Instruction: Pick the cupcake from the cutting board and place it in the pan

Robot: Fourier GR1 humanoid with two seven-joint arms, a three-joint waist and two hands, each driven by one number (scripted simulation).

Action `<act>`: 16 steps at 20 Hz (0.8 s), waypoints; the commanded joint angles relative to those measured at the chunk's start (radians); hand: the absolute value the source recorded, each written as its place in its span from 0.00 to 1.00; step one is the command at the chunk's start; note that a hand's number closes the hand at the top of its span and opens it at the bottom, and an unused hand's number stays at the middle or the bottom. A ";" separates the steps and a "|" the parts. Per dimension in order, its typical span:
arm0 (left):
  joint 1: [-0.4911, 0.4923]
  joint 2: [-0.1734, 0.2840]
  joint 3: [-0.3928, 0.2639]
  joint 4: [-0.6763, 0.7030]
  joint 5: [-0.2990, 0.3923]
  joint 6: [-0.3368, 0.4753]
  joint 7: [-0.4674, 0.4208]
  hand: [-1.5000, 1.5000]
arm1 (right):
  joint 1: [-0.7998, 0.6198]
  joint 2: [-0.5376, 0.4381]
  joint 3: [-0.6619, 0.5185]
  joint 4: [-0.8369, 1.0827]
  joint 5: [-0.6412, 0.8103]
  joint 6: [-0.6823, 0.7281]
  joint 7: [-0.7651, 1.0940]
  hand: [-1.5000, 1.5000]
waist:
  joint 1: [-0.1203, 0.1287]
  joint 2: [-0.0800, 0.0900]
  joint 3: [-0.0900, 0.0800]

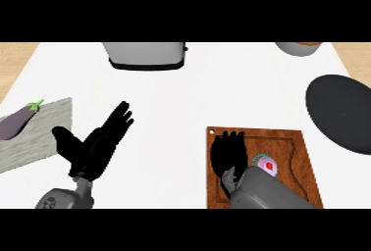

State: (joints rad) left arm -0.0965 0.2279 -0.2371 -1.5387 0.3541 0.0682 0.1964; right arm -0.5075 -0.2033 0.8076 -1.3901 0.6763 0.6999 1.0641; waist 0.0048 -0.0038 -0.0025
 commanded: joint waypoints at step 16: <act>0.057 -0.012 0.020 -0.024 -0.023 -0.027 -0.024 0.50 | 0.090 0.018 -0.066 -0.030 0.263 0.204 0.131 0.00 | -0.007 0.002 0.002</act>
State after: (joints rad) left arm -0.0572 0.2171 -0.2287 -1.5784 0.3364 0.0625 0.2043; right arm -0.4390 -0.2183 0.7643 -1.4026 0.9038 0.8315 1.0409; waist -0.0031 -0.0036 -0.0007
